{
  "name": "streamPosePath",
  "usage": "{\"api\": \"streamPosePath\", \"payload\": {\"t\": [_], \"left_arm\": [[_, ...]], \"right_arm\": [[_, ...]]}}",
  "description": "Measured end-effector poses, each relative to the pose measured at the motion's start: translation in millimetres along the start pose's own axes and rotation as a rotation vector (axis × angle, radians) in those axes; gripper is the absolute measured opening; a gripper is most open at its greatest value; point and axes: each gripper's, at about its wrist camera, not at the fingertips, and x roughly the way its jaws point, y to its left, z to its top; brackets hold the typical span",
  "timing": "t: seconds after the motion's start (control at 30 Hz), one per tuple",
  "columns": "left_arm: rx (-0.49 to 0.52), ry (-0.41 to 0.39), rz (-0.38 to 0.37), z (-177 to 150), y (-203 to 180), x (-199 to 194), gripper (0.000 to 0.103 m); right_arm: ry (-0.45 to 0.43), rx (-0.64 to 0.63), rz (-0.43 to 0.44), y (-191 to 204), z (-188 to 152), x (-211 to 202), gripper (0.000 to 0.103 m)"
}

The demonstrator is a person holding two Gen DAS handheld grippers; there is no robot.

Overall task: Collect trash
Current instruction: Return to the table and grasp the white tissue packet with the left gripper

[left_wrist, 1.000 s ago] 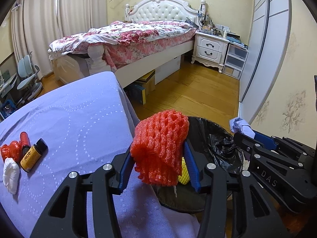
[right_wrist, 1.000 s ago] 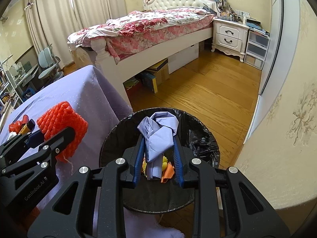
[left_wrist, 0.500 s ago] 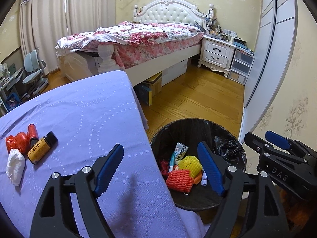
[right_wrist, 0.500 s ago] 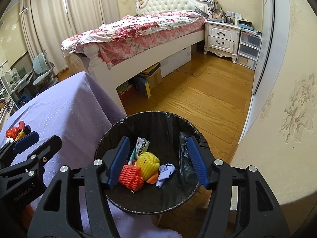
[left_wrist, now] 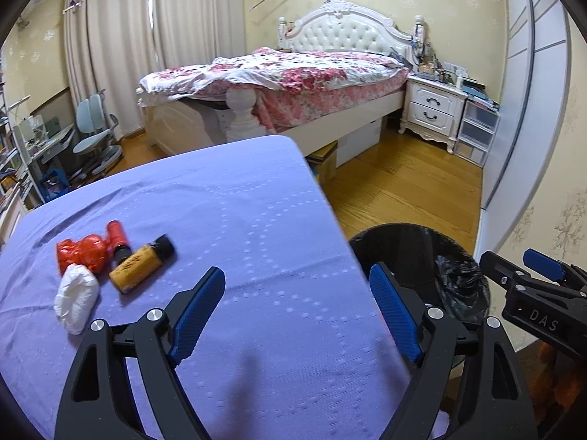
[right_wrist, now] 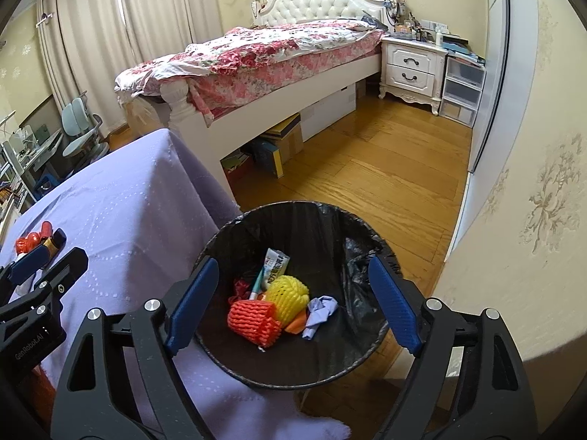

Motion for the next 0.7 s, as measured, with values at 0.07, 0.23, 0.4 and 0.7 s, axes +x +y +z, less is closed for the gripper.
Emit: {"api": "streamPosePath", "payload": {"t": [0.07, 0.23, 0.4, 0.7], "left_arm": [[-0.007, -0.002, 0.031, -3.2, 12.5, -3.3, 0.081], [-0.050, -0.002, 0.102, -12.5, 48.2, -11.3, 0.081], [-0.118, 0.015, 0.163, -25.8, 89.4, -17.1, 0.081], [-0.215, 0.030, 0.242, -40.6, 142.4, -23.0, 0.081]], "right_arm": [[0.010, -0.007, 0.021, 11.4, -1.9, 0.5, 0.082], [0.028, -0.032, 0.064, 36.4, -5.8, 1.6, 0.082], [0.045, -0.096, 0.118, 76.9, -12.5, 1.5, 0.082], [0.064, -0.220, 0.181, 144.7, -22.4, 1.2, 0.082]]}}
